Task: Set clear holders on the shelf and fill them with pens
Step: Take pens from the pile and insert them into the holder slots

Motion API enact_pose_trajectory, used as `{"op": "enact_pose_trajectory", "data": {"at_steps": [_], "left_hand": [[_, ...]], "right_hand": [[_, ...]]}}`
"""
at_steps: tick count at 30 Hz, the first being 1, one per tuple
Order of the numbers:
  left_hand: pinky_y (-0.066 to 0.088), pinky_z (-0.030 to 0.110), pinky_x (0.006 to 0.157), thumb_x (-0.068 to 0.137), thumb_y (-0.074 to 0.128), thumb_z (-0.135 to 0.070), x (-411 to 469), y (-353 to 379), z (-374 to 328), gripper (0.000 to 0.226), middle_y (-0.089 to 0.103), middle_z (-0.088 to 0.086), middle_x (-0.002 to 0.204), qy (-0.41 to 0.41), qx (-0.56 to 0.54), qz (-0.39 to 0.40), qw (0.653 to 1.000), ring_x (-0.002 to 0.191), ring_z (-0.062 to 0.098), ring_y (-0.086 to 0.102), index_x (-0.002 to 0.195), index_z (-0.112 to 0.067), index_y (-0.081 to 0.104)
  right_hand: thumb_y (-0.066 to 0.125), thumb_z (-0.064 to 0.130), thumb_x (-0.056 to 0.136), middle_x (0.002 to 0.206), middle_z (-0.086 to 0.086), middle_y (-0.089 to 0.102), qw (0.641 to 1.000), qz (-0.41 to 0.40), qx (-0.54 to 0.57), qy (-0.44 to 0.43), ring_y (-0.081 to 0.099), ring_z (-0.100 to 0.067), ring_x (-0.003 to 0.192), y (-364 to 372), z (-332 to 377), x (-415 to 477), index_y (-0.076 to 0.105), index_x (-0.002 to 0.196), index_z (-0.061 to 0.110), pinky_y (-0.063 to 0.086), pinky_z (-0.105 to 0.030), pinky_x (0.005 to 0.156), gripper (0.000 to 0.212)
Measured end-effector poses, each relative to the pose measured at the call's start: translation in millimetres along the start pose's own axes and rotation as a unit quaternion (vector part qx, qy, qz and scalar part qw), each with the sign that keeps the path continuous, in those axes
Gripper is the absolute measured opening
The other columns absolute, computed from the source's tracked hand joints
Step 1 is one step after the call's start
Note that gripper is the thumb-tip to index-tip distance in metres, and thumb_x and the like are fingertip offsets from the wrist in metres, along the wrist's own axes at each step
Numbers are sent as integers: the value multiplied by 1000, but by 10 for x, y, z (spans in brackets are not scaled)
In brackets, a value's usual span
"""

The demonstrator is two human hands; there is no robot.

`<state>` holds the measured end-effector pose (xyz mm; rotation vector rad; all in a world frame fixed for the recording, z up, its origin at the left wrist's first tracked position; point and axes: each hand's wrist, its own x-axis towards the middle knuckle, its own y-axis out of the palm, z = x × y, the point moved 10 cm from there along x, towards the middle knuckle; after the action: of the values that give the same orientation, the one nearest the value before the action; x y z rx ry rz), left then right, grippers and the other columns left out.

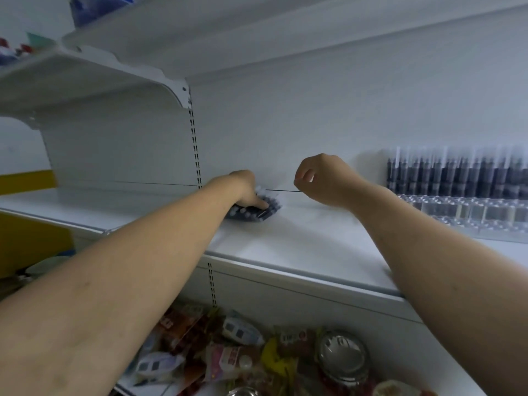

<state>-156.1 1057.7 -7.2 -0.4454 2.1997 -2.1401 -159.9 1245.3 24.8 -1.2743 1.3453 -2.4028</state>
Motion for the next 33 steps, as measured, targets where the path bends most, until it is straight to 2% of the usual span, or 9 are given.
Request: {"op": "enact_pose_trajectory", "data": {"at_steps": [5, 10, 14, 16, 19, 24, 26, 29, 33], "left_hand": [[49, 29, 65, 92, 76, -46, 49, 5, -23, 42, 72, 12, 81, 16, -18, -28, 999, 58, 24, 62, 88, -7, 64], [61, 34, 68, 94, 71, -46, 62, 51, -98, 41, 76, 12, 75, 13, 19, -11, 1000, 60, 29, 74, 83, -7, 66], [51, 29, 56, 96, 67, -47, 55, 79, -92, 41, 71, 6, 70, 11, 20, -6, 1000, 53, 23, 67, 76, -11, 64], [45, 29, 58, 99, 63, -46, 48, 114, -80, 41, 65, 5, 71, 12, 12, -4, 1000, 62, 24, 66, 75, -13, 60], [42, 32, 72, 103, 58, -46, 54, 143, -84, 40, 54, 4, 78, 27, 24, -16, 999, 84, 29, 59, 80, -13, 53], [48, 35, 71, 107, 51, -32, 57, 156, -109, 25, 58, 9, 89, 51, 6, -31, 998, 82, 29, 62, 94, -11, 54], [45, 34, 70, 107, 51, -30, 55, 130, -85, 23, 55, 7, 85, 57, -13, -46, 997, 82, 29, 60, 97, -10, 55], [44, 35, 69, 108, 48, -33, 49, 7, -31, 31, 57, 8, 80, 66, -72, -84, 992, 76, 28, 59, 86, -12, 57], [47, 35, 68, 111, 44, -35, -47, -186, -118, 38, 69, 7, 80, 111, -224, -99, 963, 70, 23, 63, 89, -13, 65]], "right_hand": [[64, 28, 93, 86, 14, 70, 1000, 11, 6, 4, 68, -18, 82, 15, -13, 8, 75, 90, 26, 58, -32, 77, 11], [64, 26, 94, 86, 13, 70, 1000, 28, 10, 5, 67, -17, 84, 34, -13, -18, 77, 92, 24, 57, -31, 77, 14], [63, 24, 94, 86, 12, 71, 999, 41, 19, 8, 67, -16, 84, 57, 5, -34, 78, 92, 23, 53, -28, 74, 15], [62, 23, 94, 86, 12, 70, 999, 43, 23, 11, 67, -16, 84, 63, 9, -35, 79, 93, 23, 50, -26, 72, 16], [62, 22, 95, 86, 12, 69, 999, 49, 21, 12, 66, -17, 86, 57, 9, -49, 79, 94, 23, 49, -26, 73, 17], [63, 21, 95, 87, 8, 72, 998, 57, 22, 10, 68, -19, 86, 54, 24, -64, 78, 93, 24, 54, -28, 76, 16], [63, 20, 94, 85, 9, 72, 999, 45, 22, 9, 69, -20, 86, 32, 28, -52, 79, 92, 20, 55, -29, 76, 16], [62, 20, 93, 81, 13, 70, 999, 27, 24, 10, 70, -21, 85, -13, 33, -39, 79, 89, 20, 58, -31, 77, 17], [58, 21, 89, 79, 5, 75, 999, -9, 42, 31, 72, -25, 78, -147, 15, -36, 76, 82, 23, 63, -43, 76, 19]]}}
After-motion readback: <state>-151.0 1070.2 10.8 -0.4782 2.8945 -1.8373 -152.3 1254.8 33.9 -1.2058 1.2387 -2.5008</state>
